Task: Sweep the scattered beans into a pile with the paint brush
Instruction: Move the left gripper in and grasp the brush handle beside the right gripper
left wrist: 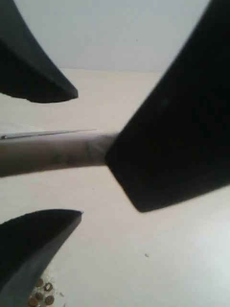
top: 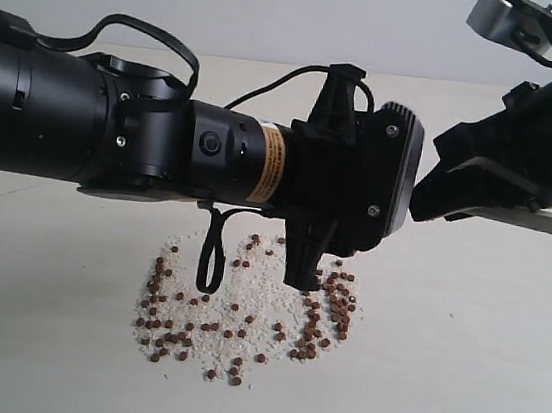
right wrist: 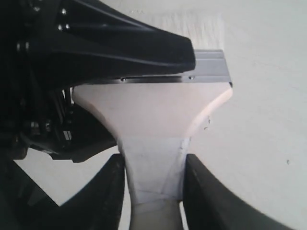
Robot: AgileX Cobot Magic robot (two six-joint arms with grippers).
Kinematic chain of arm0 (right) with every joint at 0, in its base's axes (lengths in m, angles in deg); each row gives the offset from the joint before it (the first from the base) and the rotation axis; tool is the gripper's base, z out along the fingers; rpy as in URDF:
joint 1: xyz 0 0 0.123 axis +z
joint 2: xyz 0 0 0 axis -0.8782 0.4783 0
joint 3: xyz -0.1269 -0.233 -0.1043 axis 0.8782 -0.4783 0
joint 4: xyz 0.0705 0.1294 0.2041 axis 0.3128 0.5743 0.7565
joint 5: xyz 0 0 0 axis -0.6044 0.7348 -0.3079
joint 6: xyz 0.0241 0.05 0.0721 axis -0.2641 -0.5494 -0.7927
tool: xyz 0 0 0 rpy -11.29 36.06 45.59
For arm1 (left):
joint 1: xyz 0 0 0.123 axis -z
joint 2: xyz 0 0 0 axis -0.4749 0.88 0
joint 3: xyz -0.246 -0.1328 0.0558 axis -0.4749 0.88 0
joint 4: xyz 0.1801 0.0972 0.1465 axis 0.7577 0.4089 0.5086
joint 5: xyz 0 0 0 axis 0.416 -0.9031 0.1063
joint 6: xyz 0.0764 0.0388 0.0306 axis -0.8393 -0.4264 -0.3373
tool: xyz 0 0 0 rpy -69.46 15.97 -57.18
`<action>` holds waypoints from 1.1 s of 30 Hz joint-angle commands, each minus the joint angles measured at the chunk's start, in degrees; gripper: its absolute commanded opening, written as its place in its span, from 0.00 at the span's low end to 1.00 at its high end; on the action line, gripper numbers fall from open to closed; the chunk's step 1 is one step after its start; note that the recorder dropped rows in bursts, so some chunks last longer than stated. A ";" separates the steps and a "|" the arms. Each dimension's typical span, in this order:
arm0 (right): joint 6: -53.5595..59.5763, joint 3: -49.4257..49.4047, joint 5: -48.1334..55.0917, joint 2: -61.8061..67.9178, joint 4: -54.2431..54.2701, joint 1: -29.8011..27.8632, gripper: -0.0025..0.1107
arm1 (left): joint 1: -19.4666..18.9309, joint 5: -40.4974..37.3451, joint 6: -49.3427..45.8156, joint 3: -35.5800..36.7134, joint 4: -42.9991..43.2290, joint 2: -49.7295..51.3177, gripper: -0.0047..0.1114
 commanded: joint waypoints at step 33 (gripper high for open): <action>15.65 8.28 -16.14 -3.04 12.02 0.06 0.63 | -1.39 -5.50 5.86 0.14 -4.61 -2.37 0.04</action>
